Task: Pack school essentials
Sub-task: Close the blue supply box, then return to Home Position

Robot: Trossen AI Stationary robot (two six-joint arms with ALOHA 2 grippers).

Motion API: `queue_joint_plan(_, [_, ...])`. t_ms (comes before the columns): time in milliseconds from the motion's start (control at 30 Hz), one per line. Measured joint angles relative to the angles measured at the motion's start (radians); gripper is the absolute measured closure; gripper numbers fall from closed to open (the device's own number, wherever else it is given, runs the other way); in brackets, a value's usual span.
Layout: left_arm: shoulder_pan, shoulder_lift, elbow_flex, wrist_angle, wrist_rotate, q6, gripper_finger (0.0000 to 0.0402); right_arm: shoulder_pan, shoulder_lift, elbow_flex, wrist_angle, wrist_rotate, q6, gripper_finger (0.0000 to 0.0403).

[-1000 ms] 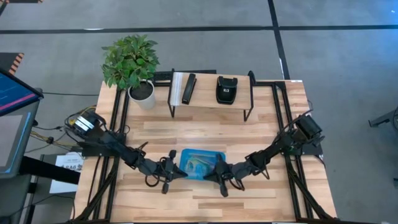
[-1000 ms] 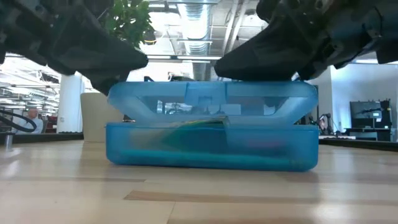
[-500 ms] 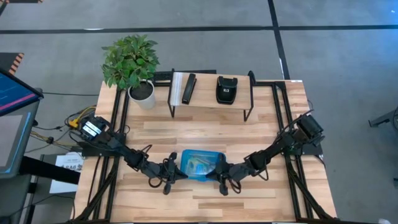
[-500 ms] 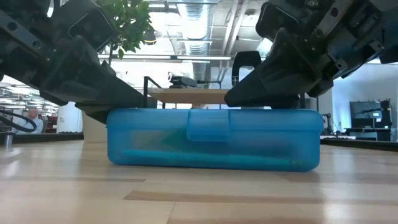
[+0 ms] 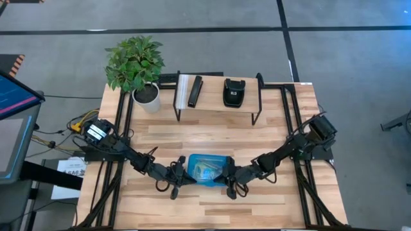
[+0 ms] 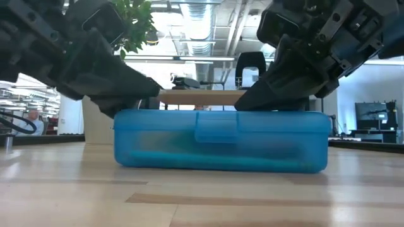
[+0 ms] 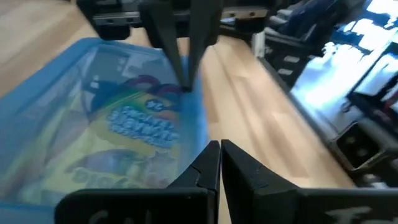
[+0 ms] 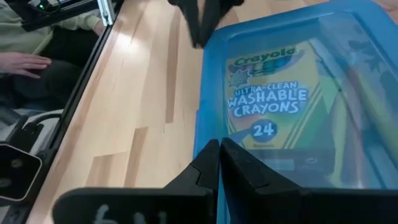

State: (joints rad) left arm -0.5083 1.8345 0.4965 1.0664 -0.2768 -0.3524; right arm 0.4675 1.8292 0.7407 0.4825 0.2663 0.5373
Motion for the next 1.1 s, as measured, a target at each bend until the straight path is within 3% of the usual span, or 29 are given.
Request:
queue_joint_plan(233, [0.034,-0.075,0.001,0.074,0.109,0.016,0.04,0.017,-0.178,-0.007,-0.025,-0.011,-0.079,0.036])
queue_joint_plan(500, [0.031,-0.4,-0.062,0.062,0.176,0.194,0.04,0.054,-0.388,-0.004,0.001,0.025,-0.327,0.036])
queue_joint_plan(700, [0.031,-0.709,-0.138,-0.137,0.083,0.289,0.04,0.031,-0.554,-0.058,-0.016,0.03,-0.45,0.036])
queue_joint_plan(933, [0.044,-1.051,-0.175,-0.428,-0.025,0.42,0.04,-0.052,-0.764,-0.201,-0.038,0.034,-0.456,0.036])
queue_joint_plan(1100, [0.091,-1.248,-0.237,-0.497,-0.062,0.453,0.04,-0.11,-0.874,-0.288,-0.036,0.036,-0.459,0.036])
